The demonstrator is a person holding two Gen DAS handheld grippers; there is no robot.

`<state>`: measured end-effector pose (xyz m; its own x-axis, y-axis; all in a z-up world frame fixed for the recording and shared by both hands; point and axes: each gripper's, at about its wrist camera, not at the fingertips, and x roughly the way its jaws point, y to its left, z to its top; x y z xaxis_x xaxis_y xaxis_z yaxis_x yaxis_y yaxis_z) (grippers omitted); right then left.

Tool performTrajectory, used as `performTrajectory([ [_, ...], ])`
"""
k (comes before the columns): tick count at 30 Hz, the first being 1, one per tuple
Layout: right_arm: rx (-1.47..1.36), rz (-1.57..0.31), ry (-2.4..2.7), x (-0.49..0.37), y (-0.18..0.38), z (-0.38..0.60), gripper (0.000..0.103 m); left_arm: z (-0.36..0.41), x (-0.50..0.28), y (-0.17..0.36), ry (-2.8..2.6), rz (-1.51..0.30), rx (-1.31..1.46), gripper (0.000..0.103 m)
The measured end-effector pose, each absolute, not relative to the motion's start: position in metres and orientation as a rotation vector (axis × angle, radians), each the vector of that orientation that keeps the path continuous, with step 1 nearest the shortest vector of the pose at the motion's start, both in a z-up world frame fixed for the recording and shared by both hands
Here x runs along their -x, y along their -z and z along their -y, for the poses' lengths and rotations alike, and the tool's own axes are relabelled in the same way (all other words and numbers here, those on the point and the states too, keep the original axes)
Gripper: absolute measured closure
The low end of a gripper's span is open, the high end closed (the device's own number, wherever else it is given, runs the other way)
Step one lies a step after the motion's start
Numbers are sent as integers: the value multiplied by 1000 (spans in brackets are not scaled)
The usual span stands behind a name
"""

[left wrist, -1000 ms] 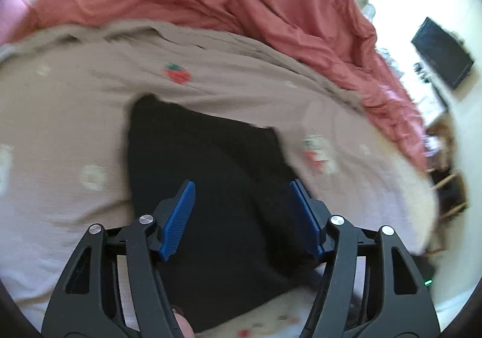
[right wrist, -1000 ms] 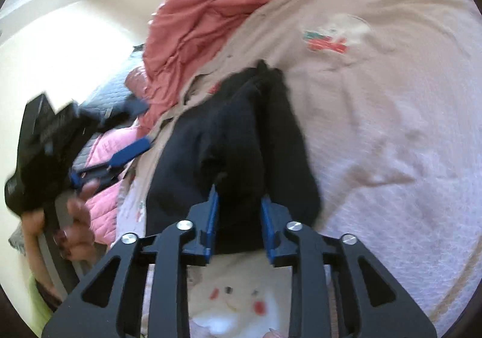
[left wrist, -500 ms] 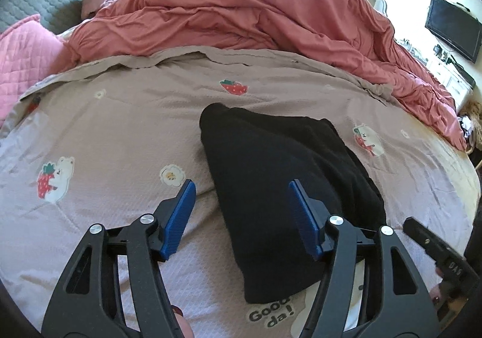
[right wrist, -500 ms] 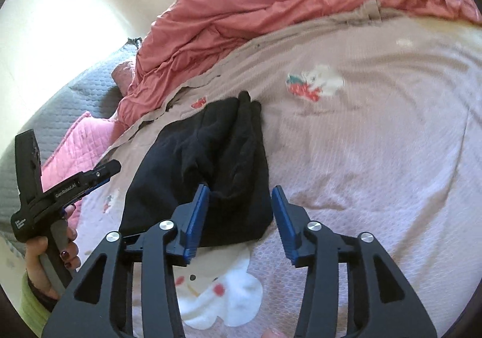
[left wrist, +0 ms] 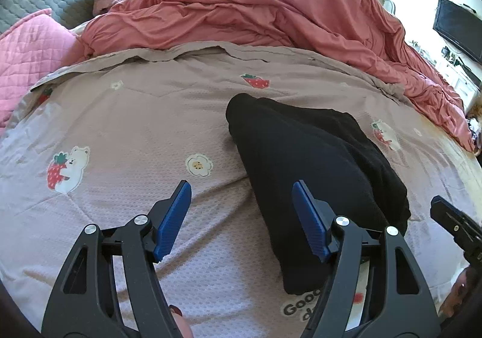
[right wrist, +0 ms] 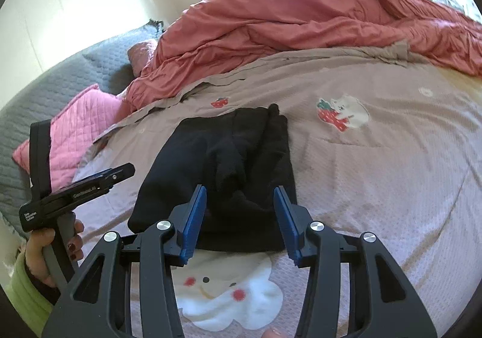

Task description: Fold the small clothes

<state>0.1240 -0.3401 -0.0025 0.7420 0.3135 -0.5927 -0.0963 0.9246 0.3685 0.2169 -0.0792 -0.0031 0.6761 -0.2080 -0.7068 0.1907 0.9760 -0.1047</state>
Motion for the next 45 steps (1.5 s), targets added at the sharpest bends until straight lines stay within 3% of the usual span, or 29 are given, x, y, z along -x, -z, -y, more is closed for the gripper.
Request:
performTrajectory([
  [10, -38, -808, -324, -142, 9, 302, 54, 83, -218, 33, 290, -771, 16, 43],
  [18, -14, -842, -341, -176, 26, 302, 54, 73, -217, 36, 325, -764, 53, 43],
  [19, -12, -860, -338, -181, 31, 302, 56, 73, -216, 35, 327, -762, 53, 43],
  [20, -39, -889, -366, -186, 38, 304, 79, 74, -216, 35, 329, -761, 52, 43],
  [23, -177, -919, -437, -187, 42, 316, 87, 75, -215, 34, 325, -757, 40, 43],
  [28, -349, -848, -457, -170, 28, 351, 88, 77, -215, 33, 342, -760, 55, 41],
  [33, -336, -925, -395, -178, 62, 344, 84, 86, -210, 35, 338, -746, 6, 41],
  [45, -387, -923, -345, -170, 56, 355, 78, 83, -211, 37, 339, -751, 18, 39],
])
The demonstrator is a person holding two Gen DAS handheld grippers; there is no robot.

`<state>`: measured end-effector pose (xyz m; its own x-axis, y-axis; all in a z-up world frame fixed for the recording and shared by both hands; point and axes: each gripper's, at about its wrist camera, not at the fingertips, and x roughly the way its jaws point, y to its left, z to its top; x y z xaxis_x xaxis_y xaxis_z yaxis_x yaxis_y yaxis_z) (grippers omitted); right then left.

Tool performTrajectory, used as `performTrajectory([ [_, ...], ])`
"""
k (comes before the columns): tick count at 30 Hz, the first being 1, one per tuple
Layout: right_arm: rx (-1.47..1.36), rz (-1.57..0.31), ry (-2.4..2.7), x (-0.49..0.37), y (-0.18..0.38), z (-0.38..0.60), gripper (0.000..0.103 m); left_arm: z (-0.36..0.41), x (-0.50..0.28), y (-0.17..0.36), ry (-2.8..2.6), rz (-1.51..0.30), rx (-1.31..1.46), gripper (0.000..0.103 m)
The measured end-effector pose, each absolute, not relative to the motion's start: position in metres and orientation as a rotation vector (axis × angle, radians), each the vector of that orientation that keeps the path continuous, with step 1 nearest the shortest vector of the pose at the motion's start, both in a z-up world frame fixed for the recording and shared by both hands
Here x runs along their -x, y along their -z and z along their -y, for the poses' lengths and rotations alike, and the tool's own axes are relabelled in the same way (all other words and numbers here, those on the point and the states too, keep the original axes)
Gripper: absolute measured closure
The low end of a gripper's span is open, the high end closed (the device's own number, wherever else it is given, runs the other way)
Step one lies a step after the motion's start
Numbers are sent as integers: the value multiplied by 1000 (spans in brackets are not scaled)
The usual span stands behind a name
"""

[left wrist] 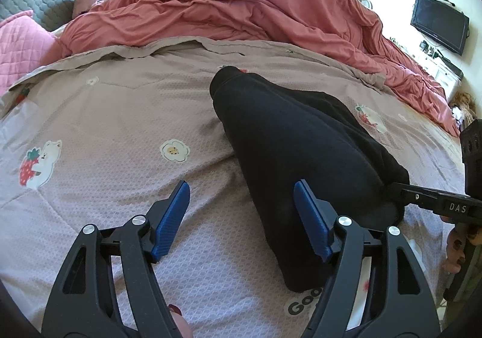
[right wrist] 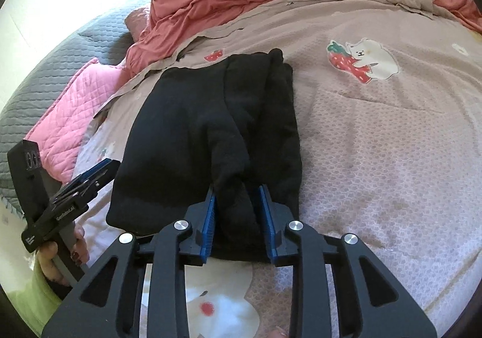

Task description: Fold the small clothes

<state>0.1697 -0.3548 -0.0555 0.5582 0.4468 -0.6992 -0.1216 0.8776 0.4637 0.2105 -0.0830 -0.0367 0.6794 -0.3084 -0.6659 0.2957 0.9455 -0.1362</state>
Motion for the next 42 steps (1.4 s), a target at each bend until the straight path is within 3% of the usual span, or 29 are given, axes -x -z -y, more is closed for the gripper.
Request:
performTrajectory([
  [13, -314, -957, -260, -172, 49, 339, 74, 78, -207, 38, 328, -739, 28, 35],
  [17, -274, -913, -231, -167, 25, 341, 67, 74, -199, 26, 330, -684, 42, 35],
  [26, -296, -823, -265, -204, -12, 343, 67, 106, -207, 5, 368, -676, -8, 48],
  [30, -295, -878, -262, -242, -2, 340, 66, 128, -216, 36, 402, -800, -71, 53],
  [35, -288, -953, -246, -281, 22, 332, 66, 122, -210, 48, 426, -789, -70, 53],
  [38, -297, -983, -221, -298, 35, 331, 60, 117, -211, 49, 440, -796, -32, 53],
  [40, -309, -994, -205, -305, 43, 332, 60, 118, -210, 49, 443, -788, -35, 53],
  [42, -339, -998, -230, -308, 49, 330, 74, 117, -210, 49, 444, -789, -31, 53],
])
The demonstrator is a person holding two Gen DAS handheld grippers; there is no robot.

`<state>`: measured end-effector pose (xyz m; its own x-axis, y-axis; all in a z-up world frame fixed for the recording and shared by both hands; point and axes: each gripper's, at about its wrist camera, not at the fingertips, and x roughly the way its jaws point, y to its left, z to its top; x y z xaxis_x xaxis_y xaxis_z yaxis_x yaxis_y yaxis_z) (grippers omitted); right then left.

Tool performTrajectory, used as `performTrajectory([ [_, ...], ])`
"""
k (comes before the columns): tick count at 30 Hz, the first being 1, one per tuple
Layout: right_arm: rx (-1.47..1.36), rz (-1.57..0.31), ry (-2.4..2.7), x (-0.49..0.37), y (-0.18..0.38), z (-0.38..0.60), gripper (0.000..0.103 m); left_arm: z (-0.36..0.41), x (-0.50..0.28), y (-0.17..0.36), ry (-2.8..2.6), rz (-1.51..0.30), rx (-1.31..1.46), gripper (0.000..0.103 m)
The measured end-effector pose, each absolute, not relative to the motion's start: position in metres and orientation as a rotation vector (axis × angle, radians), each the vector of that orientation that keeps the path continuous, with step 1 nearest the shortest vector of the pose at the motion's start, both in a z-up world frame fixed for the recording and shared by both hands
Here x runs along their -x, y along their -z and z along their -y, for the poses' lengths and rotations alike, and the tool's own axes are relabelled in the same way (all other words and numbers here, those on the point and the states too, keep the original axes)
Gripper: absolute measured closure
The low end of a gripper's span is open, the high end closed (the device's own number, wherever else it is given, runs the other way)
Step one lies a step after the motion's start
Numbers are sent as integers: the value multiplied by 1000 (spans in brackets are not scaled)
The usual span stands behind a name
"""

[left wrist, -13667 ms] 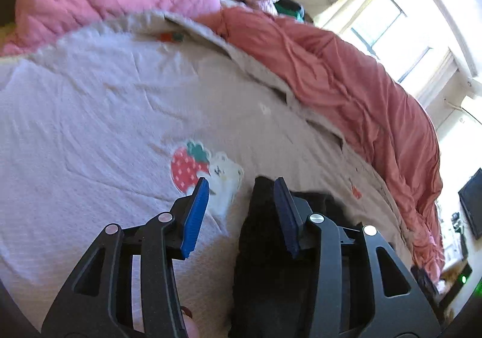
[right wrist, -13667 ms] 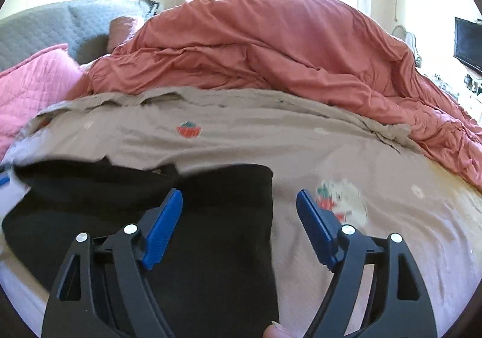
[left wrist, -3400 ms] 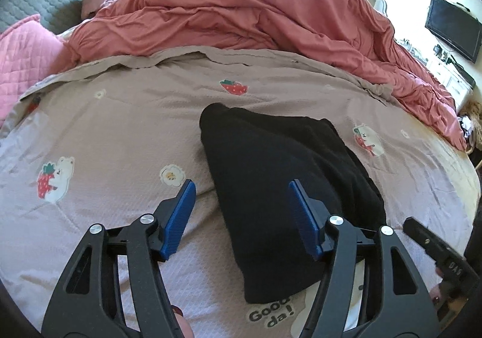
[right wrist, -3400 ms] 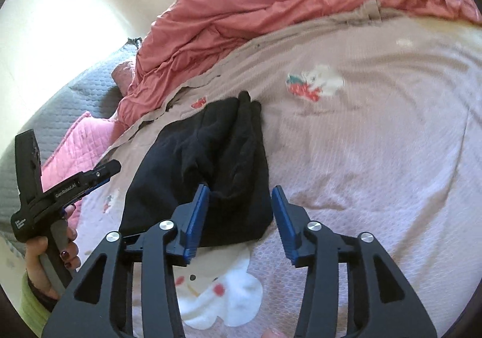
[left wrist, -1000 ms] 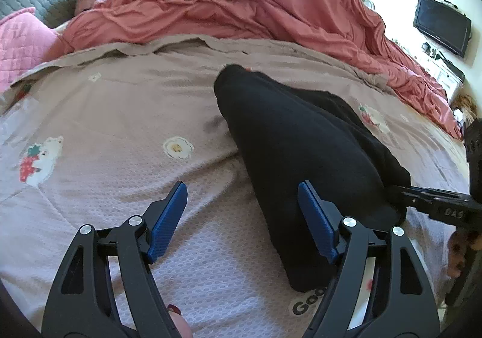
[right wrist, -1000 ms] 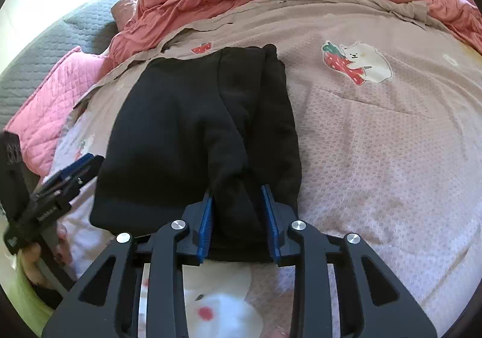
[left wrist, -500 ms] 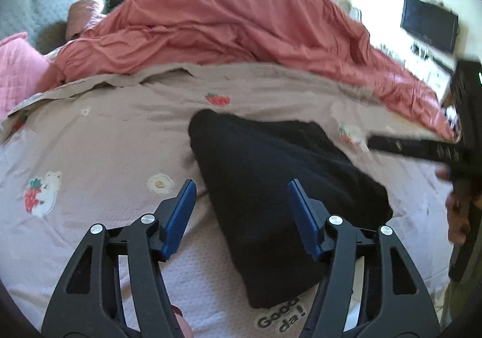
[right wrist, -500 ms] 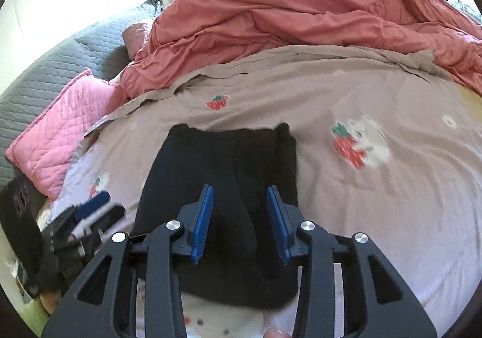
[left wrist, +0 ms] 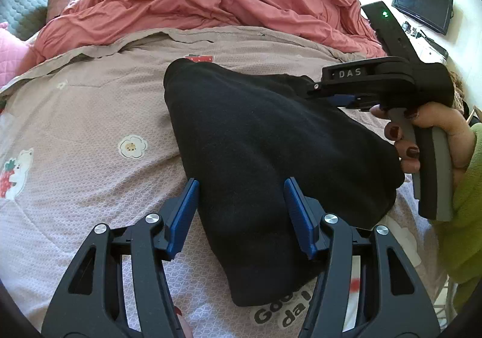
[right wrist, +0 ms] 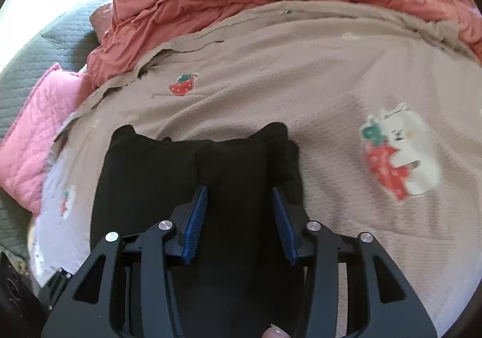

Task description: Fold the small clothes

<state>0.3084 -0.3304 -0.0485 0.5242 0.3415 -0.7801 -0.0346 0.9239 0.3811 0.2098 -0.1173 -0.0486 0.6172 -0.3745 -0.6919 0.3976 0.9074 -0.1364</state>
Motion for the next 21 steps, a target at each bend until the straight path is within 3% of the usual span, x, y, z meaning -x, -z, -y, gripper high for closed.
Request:
performTrajectory([
  [2, -335, -987, -246, -308, 46, 327, 94, 116, -210, 48, 449, -793, -16, 53],
  [4, -332, -952, -270, -303, 36, 325, 96, 114, -211, 48, 450, -795, -7, 53],
  [10, -171, -801, -226, -284, -14, 320, 97, 117, -211, 44, 461, -784, -6, 52],
  [16, -69, -955, -125, -309, 46, 314, 94, 117, -211, 46, 467, -792, -9, 48],
  [21, -76, -930, -81, -305, 57, 317, 88, 115, -211, 48, 475, -801, 1, 47],
])
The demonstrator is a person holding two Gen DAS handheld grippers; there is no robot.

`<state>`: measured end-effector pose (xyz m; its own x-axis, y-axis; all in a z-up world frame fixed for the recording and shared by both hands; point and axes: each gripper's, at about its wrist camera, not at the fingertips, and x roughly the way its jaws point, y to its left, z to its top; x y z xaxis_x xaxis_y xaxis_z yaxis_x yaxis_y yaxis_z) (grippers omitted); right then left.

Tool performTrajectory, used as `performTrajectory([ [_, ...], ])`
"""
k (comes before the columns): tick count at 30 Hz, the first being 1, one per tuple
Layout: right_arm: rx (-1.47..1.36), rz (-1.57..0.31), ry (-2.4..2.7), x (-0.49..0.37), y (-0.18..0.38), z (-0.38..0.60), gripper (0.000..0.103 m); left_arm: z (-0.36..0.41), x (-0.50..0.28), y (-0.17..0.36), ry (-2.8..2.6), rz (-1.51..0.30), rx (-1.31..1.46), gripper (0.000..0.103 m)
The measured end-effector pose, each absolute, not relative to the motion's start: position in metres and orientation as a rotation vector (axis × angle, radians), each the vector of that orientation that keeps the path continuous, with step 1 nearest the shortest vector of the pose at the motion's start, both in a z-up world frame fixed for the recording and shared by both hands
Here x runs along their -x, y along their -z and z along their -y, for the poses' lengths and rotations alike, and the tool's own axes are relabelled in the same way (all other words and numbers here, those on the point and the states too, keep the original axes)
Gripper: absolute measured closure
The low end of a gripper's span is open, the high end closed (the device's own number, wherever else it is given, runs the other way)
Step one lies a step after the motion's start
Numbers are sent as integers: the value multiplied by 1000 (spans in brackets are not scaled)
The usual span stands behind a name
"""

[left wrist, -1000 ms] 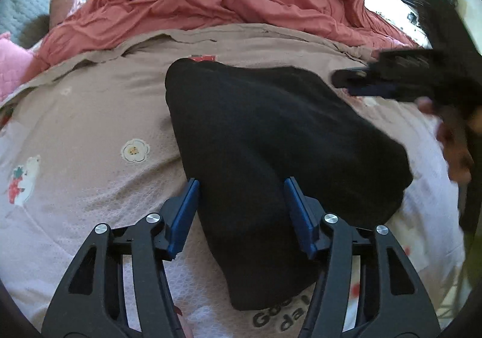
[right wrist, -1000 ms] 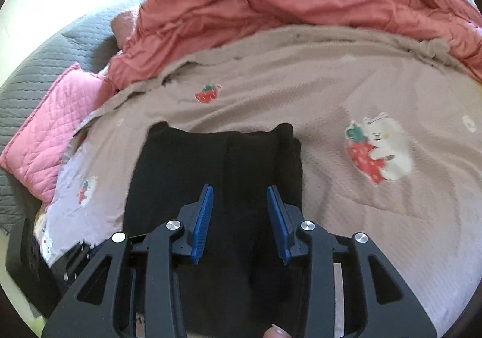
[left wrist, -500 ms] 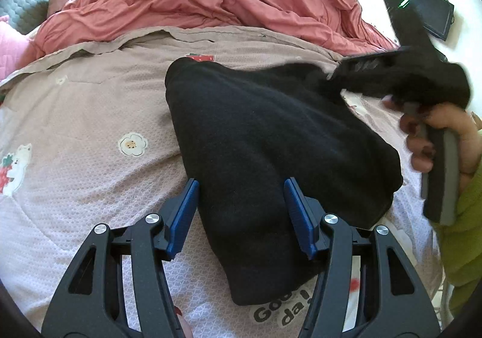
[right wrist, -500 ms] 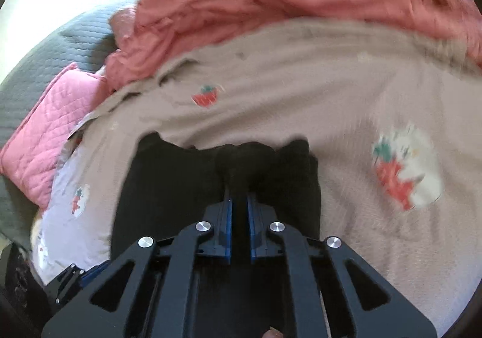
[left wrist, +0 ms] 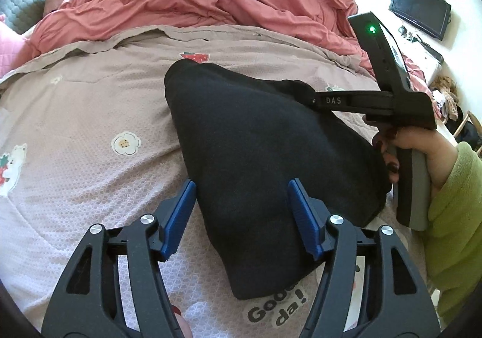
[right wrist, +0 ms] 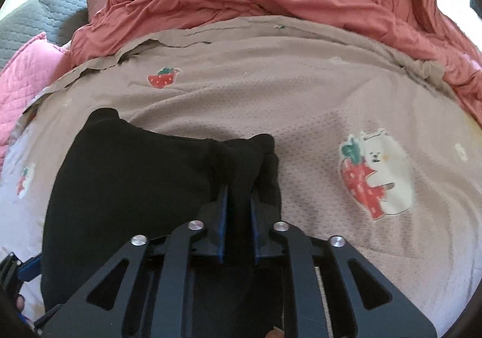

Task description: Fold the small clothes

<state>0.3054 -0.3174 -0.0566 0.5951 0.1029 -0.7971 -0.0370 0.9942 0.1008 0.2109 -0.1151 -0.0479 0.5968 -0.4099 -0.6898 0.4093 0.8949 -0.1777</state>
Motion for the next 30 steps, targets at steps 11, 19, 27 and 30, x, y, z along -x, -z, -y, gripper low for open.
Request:
performTrajectory([
  [11, -50, -880, -30, -277, 34, 317, 73, 112, -207, 46, 470, -795, -6, 46],
  [19, -109, -859, -134, -241, 18, 314, 63, 108, -203, 42, 464, -793, 3, 45],
  [27, -230, -880, -242, -202, 20, 324, 62, 100, -203, 44, 458, -828, 42, 45],
  [30, -217, -911, -276, -195, 28, 322, 78, 99, -203, 45, 453, -831, 41, 42],
])
